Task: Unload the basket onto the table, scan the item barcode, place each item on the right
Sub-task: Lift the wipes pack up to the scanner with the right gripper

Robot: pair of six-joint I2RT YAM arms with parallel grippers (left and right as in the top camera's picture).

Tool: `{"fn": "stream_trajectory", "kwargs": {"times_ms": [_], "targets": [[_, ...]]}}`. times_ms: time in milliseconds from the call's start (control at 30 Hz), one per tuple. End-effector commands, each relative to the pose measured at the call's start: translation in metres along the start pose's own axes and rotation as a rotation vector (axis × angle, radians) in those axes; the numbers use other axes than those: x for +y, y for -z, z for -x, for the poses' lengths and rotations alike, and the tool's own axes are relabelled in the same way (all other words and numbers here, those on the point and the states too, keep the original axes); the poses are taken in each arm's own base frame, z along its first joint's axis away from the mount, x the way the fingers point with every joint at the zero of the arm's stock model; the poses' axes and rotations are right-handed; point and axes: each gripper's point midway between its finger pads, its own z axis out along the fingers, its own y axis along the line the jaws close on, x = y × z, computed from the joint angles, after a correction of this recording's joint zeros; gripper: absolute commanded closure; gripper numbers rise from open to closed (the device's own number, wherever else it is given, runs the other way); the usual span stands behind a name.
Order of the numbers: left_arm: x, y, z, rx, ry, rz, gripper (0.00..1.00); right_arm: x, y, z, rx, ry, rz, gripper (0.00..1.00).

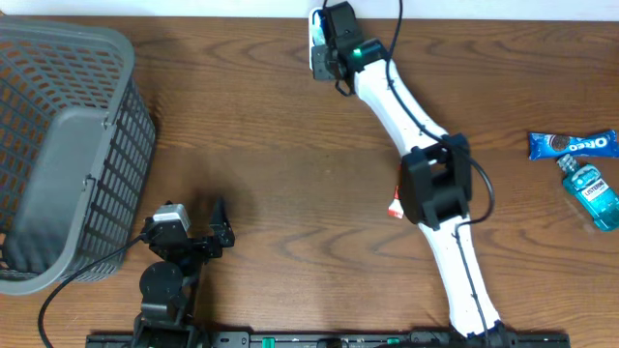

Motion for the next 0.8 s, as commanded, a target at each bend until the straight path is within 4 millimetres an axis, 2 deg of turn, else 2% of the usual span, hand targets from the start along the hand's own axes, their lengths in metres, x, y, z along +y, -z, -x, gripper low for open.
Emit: {"fn": "stream_trajectory", "kwargs": {"times_ms": [0,133,233,567,667,767], "targets": [[0.006,-0.002,-0.018,0.041,0.001,0.02,0.02,0.001,-0.01,0.007,-0.037,-0.003,-0.03,0.99],[0.006,-0.002,-0.018,0.041,0.001,0.02,0.02,-0.008,-0.009,0.013,-0.059,-0.007,-0.071,0.99],[0.006,-0.002,-0.018,0.041,0.001,0.02,0.02,-0.006,-0.005,0.017,-0.065,-0.007,-0.069,0.99],[0.006,-0.002,-0.018,0.041,0.001,0.02,0.02,-0.008,0.0,0.013,-0.035,-0.025,-0.079,0.99],[0.006,-0.002,-0.018,0.041,0.001,0.02,0.02,-0.015,0.01,0.013,-0.006,-0.026,-0.1,0.99],[0.006,-0.002,-0.018,0.041,0.001,0.02,0.02,-0.025,0.035,0.02,0.02,-0.017,-0.136,0.99]]}}
